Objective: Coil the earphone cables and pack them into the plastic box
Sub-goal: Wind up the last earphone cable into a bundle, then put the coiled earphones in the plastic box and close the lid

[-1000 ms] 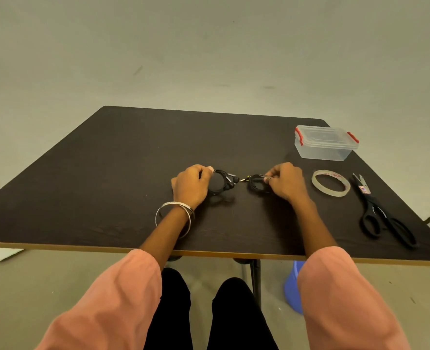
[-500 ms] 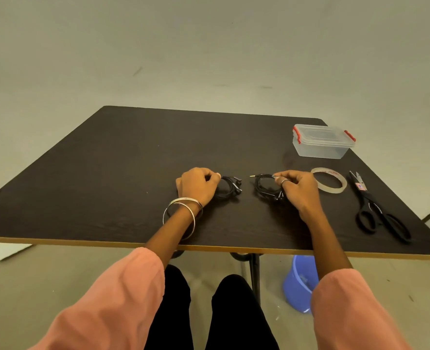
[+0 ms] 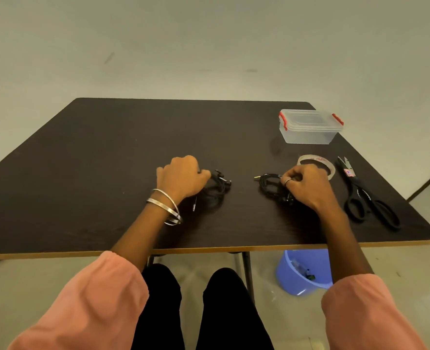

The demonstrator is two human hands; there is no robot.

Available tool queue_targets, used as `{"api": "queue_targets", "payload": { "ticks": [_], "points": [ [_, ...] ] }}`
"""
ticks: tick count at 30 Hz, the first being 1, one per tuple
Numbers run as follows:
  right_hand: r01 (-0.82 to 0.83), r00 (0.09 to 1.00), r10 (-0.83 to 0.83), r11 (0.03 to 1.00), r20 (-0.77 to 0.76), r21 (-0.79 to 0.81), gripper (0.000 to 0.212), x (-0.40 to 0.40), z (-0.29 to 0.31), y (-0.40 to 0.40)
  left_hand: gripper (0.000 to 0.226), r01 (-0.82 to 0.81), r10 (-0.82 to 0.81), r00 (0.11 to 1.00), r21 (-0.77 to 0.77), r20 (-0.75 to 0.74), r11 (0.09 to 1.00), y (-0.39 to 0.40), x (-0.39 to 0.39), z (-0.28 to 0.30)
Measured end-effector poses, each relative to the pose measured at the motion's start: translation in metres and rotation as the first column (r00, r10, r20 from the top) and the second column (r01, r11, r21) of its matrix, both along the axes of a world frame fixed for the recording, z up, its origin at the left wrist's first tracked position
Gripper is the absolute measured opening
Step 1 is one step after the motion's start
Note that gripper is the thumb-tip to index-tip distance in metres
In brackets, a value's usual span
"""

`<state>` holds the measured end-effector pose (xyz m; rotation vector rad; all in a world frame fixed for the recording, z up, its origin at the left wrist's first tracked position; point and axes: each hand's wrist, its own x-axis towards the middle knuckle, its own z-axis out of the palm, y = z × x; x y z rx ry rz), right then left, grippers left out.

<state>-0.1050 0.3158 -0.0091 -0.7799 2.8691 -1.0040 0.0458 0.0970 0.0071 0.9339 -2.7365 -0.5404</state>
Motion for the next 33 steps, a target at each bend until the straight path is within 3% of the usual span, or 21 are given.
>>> {"api": "queue_targets", "payload": {
  "ticks": [2, 5, 8, 9, 12, 18, 21, 25, 27, 28, 29, 30, 31, 32, 33],
  "points": [
    [-0.012, 1.0, 0.012, 1.0, -0.006, 0.01, 0.012, -0.002, -0.001, -0.001, 0.03, 0.137, -0.1, 0.976, 0.188, -0.192, 0.973, -0.003, -0.001, 0.002],
    [0.006, 1.0, -0.006, 1.0, -0.017, 0.02, 0.008, -0.002, -0.002, -0.005, 0.027, 0.262, -0.069, 0.911, 0.438, -0.408, 0.86, -0.002, -0.004, 0.005],
    [0.037, 0.999, -0.037, 0.999, -0.013, 0.003, 0.007, 0.001, -0.002, -0.011, 0.028, 0.275, -0.018, 0.913, 0.584, -0.406, 0.764, 0.003, -0.008, 0.004],
    [0.049, 0.999, -0.049, 0.999, -0.01, -0.001, 0.006, 0.002, -0.002, -0.012, 0.028, 0.242, -0.04, 0.935, 0.551, -0.353, 0.798, 0.004, -0.009, 0.001],
    [0.072, 0.997, -0.072, 0.997, 0.002, -0.026, 0.007, 0.004, -0.002, -0.011, 0.03, 0.165, -0.135, 0.981, 0.226, -0.14, 0.96, 0.008, -0.01, -0.009],
    [0.055, 0.998, -0.053, 0.997, 0.045, -0.056, 0.014, 0.003, 0.002, -0.007, 0.038, 0.15, -0.152, 0.988, -0.113, -0.012, 0.982, 0.016, -0.01, -0.009],
    [0.022, 0.996, -0.02, 1.0, 0.083, -0.022, 0.014, -0.004, 0.005, -0.005, 0.044, 0.182, -0.187, 0.982, -0.118, -0.03, 0.976, 0.012, -0.019, -0.003],
    [0.132, 0.991, -0.134, 0.98, -0.003, -0.151, 0.02, -0.017, 0.018, -0.001, 0.037, 0.321, -0.305, 0.94, 0.096, -0.151, 0.942, 0.015, -0.046, 0.018],
    [0.216, 0.97, -0.238, 0.932, -0.041, -0.289, 0.019, -0.026, 0.03, 0.002, 0.034, 0.352, -0.27, 0.927, 0.359, -0.259, 0.865, 0.021, -0.065, 0.028],
    [0.26, 0.956, -0.29, 0.899, -0.035, -0.353, 0.016, -0.033, 0.037, 0.003, 0.034, 0.352, -0.193, 0.927, 0.562, -0.323, 0.749, 0.025, -0.075, 0.033],
    [0.306, 0.94, -0.342, 0.861, -0.015, -0.407, 0.013, -0.043, 0.042, 0.004, 0.037, 0.34, -0.084, 0.93, 0.747, -0.358, 0.571, 0.027, -0.087, 0.037],
    [0.351, 0.922, -0.387, 0.823, 0.011, -0.447, 0.012, -0.054, 0.047, 0.005, 0.04, 0.325, 0.03, 0.931, 0.864, -0.364, 0.385, 0.029, -0.099, 0.041],
    [0.393, 0.903, -0.427, 0.787, 0.041, -0.475, 0.014, -0.066, 0.049, 0.006, 0.042, 0.306, 0.122, 0.93, 0.913, -0.347, 0.268, 0.029, -0.11, 0.042],
    [0.43, 0.886, -0.459, 0.758, 0.066, -0.491, 0.016, -0.079, 0.052, 0.008, 0.041, 0.289, 0.165, 0.929, 0.928, -0.331, 0.234, 0.031, -0.124, 0.043],
    [0.46, 0.869, -0.487, 0.737, 0.082, -0.495, 0.017, -0.092, 0.053, 0.01, 0.039, 0.262, 0.177, 0.931, 0.923, -0.318, 0.282, 0.033, -0.137, 0.042]
  ]
}}
